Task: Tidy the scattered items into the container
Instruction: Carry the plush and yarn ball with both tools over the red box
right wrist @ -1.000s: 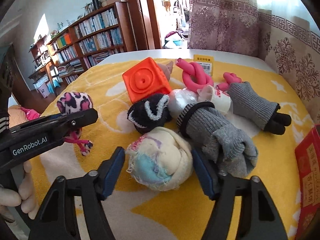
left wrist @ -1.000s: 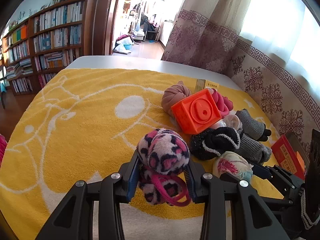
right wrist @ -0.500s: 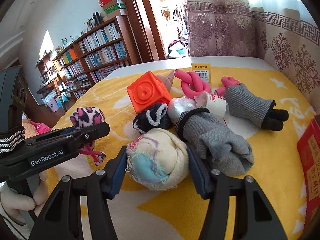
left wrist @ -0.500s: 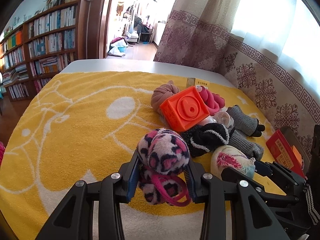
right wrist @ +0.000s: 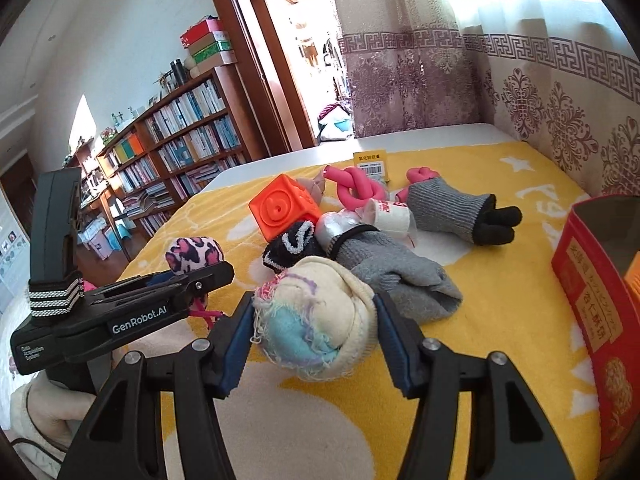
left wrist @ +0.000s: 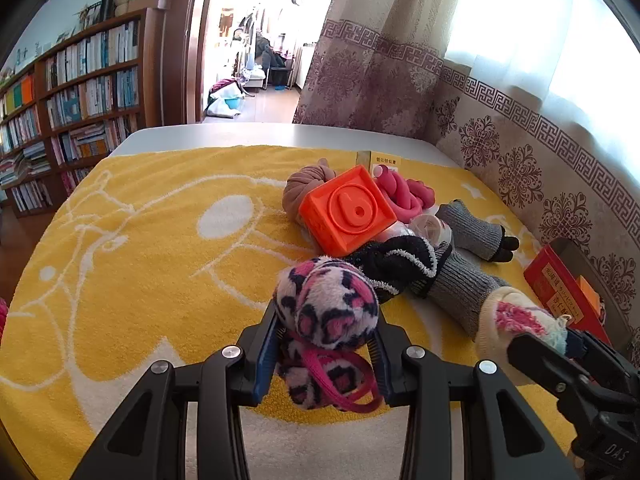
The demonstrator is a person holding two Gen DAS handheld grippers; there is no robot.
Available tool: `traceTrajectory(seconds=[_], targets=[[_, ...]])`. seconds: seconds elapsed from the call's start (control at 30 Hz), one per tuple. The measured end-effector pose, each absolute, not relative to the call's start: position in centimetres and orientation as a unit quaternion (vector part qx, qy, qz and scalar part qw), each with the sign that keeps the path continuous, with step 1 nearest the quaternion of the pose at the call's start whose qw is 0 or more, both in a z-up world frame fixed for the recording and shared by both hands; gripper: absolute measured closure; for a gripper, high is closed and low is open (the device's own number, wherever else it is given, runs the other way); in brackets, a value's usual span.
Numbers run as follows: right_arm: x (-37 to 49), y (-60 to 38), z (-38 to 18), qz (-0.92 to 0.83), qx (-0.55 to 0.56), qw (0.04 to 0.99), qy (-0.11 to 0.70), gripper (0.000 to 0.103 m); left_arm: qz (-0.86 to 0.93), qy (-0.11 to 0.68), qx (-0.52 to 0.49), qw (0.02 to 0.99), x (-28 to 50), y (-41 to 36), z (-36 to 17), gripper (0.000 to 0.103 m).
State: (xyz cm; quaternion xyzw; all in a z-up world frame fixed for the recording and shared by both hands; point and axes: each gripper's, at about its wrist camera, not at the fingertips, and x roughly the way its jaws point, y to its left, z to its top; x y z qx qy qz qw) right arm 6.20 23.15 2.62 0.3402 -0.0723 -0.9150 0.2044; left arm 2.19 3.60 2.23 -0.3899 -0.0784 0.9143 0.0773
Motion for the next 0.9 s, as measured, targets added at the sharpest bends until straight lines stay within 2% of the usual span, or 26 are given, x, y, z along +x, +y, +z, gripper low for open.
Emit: traceTrajectory(seconds=[0.47, 0.9], targets=[[8.5, 26.3, 2.9, -0.922, 0.335, 0.171, -0.097, 0.041, 0.912, -0.07, -0.392, 0.102, 3.2, 5.6, 2.2, 0.061], [8.0, 27.2, 2.5, -0.928, 0.355, 0.093, -0.069, 0.041, 0.906, -0.062, -0.403, 0.115, 3.6, 6.7, 1.8, 0.061]])
